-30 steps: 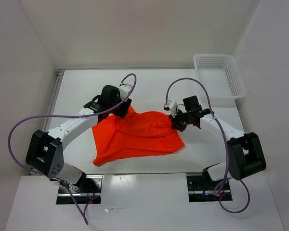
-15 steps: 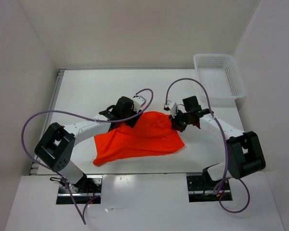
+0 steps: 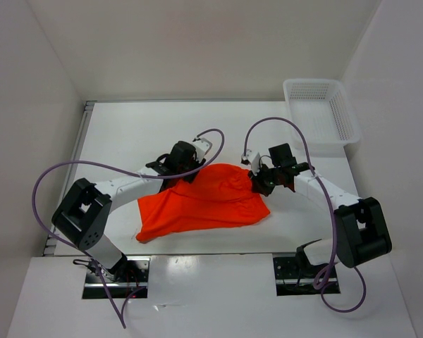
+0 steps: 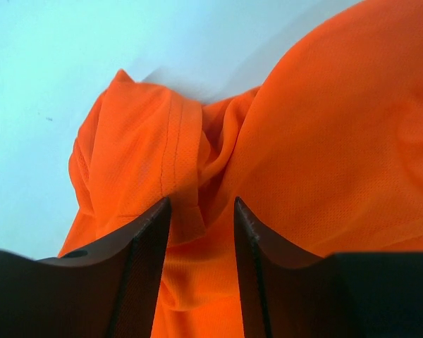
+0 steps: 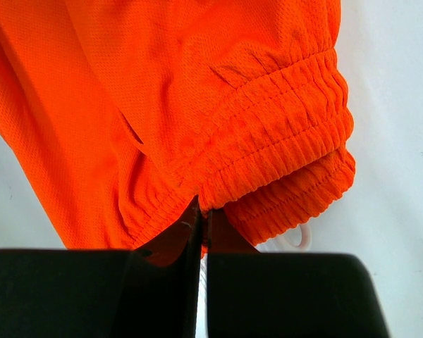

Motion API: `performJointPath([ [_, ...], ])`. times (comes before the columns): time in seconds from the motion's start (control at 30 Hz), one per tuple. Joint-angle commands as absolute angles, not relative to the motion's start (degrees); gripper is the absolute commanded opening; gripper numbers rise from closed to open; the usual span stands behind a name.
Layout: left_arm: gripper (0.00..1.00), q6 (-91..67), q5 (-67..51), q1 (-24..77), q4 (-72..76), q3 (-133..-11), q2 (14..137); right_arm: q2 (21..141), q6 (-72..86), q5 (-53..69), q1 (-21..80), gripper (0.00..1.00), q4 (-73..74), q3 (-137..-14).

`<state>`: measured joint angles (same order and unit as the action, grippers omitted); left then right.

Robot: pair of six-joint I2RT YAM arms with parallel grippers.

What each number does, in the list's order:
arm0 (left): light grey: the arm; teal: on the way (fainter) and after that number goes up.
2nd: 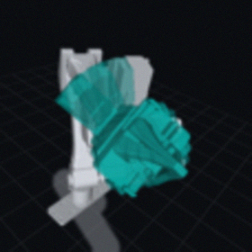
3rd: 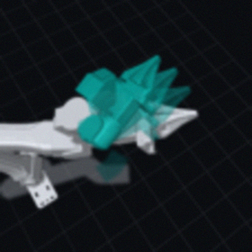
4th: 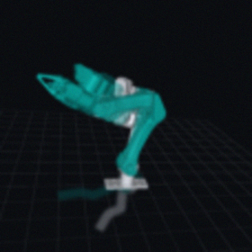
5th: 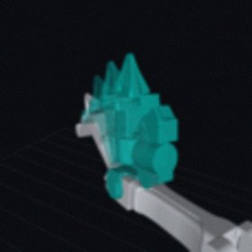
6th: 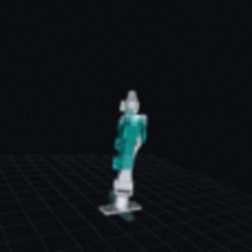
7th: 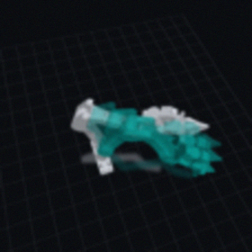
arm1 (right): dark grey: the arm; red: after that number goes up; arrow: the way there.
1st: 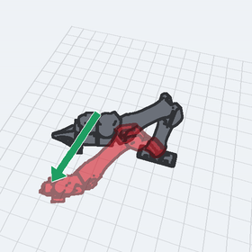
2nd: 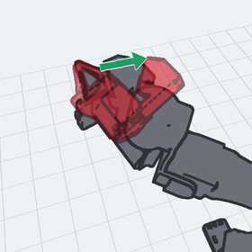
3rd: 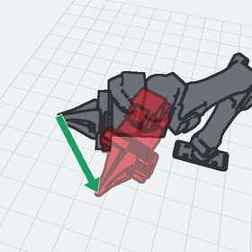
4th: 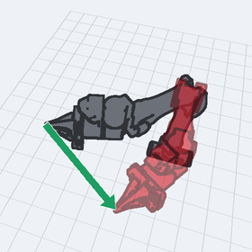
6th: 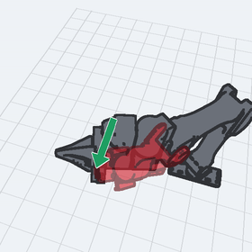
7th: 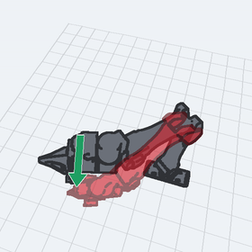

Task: Fold and stack the shorts
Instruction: Fold the shorts

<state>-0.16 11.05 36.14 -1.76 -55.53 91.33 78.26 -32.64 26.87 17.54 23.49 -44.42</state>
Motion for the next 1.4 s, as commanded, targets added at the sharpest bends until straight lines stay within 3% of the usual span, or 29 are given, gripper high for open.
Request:
performJointPath([
  [0.0, 0.48, 0.0, 12.74, 36.04, -4.3, -55.63, 91.49, 76.38, -32.43, 27.86, 17.93, 0.0, 21.62, -43.68],
  [0.53, 0.12, 0.0, 17.31, 36.04, -1.49, -53.88, 92.02, 76.38, -32.43, 27.86, 17.93, 0.0, 21.62, -43.68],
  [0.63, 0.0, 0.0, 17.84, 36.04, -1.49, -53.35, 92.02, 76.9, -32.43, 27.86, 17.93, 0.0, 21.62, -43.68],
  [1.07, 0.0, 0.0, 15.91, 27.17, -7.81, -63.19, 91.41, 79.36, -30.06, 26.02, 17.93, 0.0, 17.41, -49.56],
  [1.37, 0.0, 0.0, 7.83, 10.47, -26.71, -76.02, 91.41, 86.48, -27.25, 27.25, 17.93, 0.0, 17.93, -67.13],
])
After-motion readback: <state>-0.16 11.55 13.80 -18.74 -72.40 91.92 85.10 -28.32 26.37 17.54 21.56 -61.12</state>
